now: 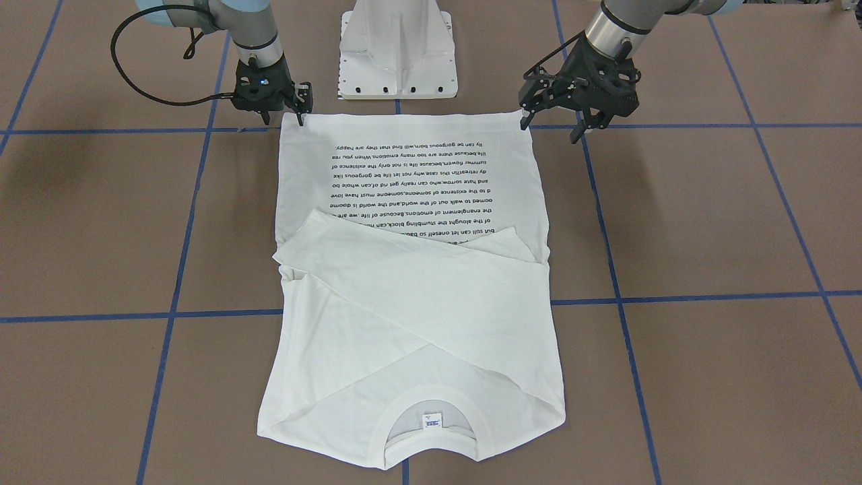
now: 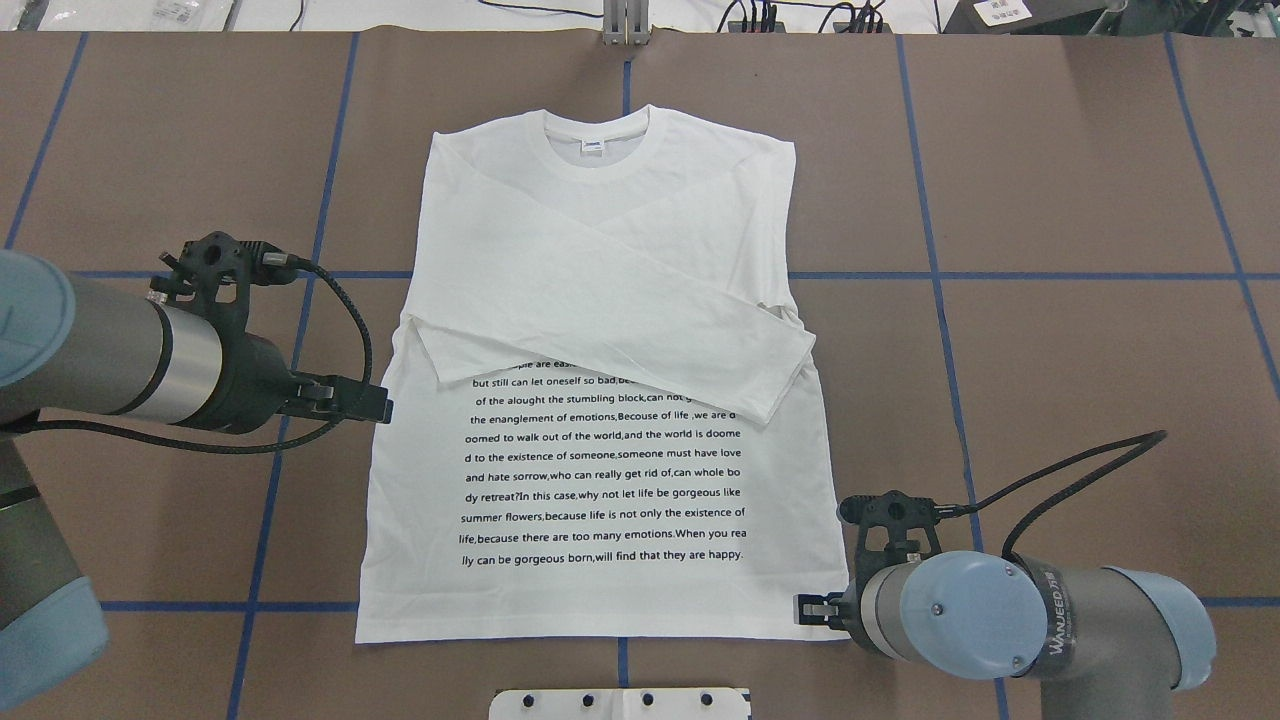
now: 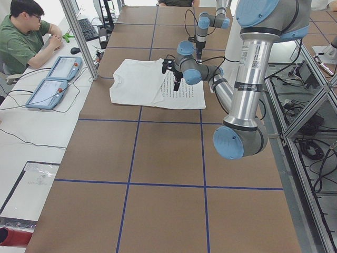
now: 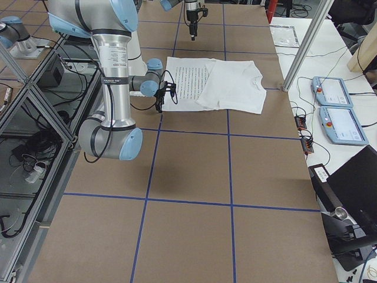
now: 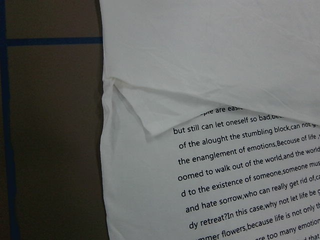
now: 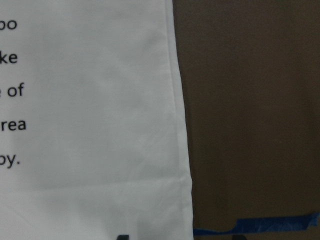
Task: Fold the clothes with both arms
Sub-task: 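Position both grippers at the hem corners nearest the robot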
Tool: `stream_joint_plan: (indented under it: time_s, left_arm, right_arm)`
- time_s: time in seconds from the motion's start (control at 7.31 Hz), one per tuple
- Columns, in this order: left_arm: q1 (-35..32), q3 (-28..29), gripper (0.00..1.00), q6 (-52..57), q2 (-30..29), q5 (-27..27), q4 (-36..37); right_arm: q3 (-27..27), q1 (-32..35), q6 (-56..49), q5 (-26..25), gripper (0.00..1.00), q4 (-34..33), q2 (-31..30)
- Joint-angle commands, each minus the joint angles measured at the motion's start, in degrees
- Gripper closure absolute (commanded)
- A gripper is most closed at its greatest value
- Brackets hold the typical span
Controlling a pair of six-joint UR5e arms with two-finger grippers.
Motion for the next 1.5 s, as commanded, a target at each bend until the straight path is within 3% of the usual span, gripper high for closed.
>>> stream_joint_plan:
  time_s: [0.0,0.41,1.23,1.37]
  left_arm:
    - [0.0,0.1,0.00,0.0,0.0,0.0,0.0]
    - [0.0,0.1,0.00,-0.1,0.0,0.0,0.0]
    - [0.1,0.2,0.00,-0.2,-0.1,0.0,0.0]
    - [0.2,0.2,0.00,-0.3,-0.1,0.0,0.0]
  right_arm:
    - [-0.7,-0.1,0.0,0.1,0.25,0.0,0.1]
    - [-1.2,-0.2,0.0,0.2,0.37,0.0,0.2]
    - [-0.6,-0.2,0.5,1.6,0.38,0.1,0.2]
    - [-0.6,-0.2,0.5,1.6,0.51,0.1,0.2]
